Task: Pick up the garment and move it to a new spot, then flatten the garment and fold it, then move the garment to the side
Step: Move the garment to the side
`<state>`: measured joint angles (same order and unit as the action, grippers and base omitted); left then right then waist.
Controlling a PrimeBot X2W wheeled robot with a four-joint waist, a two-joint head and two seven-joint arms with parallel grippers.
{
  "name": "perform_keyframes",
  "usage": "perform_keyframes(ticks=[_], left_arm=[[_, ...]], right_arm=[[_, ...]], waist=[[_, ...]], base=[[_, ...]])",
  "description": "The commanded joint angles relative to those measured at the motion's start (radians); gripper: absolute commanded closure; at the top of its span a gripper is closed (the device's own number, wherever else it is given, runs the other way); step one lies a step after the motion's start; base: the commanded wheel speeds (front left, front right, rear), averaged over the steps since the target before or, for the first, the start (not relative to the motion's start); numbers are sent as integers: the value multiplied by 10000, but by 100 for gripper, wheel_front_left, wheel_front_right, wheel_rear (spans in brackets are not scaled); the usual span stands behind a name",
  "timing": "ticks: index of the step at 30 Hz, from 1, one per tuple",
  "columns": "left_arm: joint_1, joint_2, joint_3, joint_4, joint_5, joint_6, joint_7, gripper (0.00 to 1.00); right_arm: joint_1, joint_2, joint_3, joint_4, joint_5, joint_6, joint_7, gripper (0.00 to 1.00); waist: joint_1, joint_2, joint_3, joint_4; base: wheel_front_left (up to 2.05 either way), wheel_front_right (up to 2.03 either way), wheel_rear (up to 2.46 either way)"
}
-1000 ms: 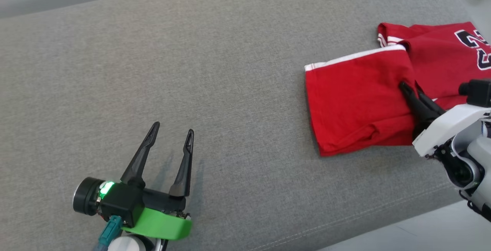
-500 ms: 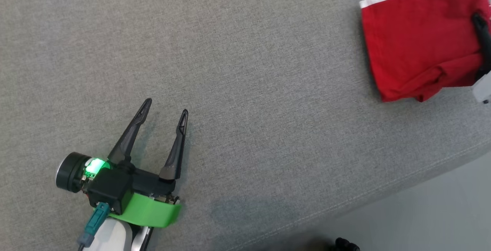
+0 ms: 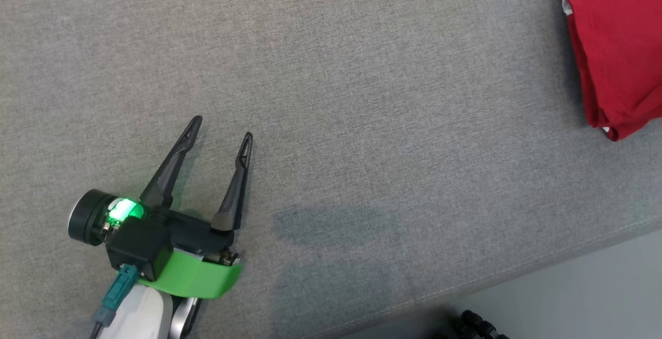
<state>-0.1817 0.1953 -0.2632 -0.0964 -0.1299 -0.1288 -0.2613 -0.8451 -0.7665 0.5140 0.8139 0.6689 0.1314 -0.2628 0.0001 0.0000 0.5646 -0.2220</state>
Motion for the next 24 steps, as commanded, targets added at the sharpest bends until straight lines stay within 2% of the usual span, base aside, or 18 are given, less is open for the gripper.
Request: perform_keyframes(ticks=[1,2,3,4,8,9,10,17,24], left_arm=[[-192,-114,115,-29,-281,-30,-32,0],[-231,-103,117,-37,-293,-32,-32,0],[-268,-109,120,-50,-335,-32,-32,0],[-292,-147,141,-70,-385,-32,-32,0],[-383,-190,46,-18,-405,-32,-32,0],[-399,-201,22,4,-419,-32,-32,0],[-404,-213,-5,29,-426,-32,-32,0],[-289,-396,-150,183,-498,-33,-32,0],[154,-883,122,570,-448,-29,-32,0]], right_arm=[[-277,53,-30,299,-656,-16,-40,95],[-381,86,-148,469,-992,-16,-40,76],[-427,148,-229,622,-1309,-16,-40,69],[-464,203,-343,790,-1580,-16,-40,69],[-723,327,-1231,1261,-2813,-16,-40,49],[-697,412,-1429,1359,-3107,-16,-40,18],[-652,486,-1632,1468,-3377,-16,-40,0],[-414,708,-2797,1841,-5164,-17,-41,0],[1211,2204,-4970,-153,-6208,-17,-39,0]], waist=[[-1,0,164,193],[-1,0,181,222],[-1,0,191,253],[-1,0,196,281],[-1,0,135,393],[-1,0,98,417],[-1,0,49,445],[-1,0,-507,646],[-1,0,-1642,1038]], base=[[0,0,0],[0,0,0],[0,0,0],[0,0,0],[0,0,0],[0,0,0],[0,0,0],[0,0,0],[0,0,0]])
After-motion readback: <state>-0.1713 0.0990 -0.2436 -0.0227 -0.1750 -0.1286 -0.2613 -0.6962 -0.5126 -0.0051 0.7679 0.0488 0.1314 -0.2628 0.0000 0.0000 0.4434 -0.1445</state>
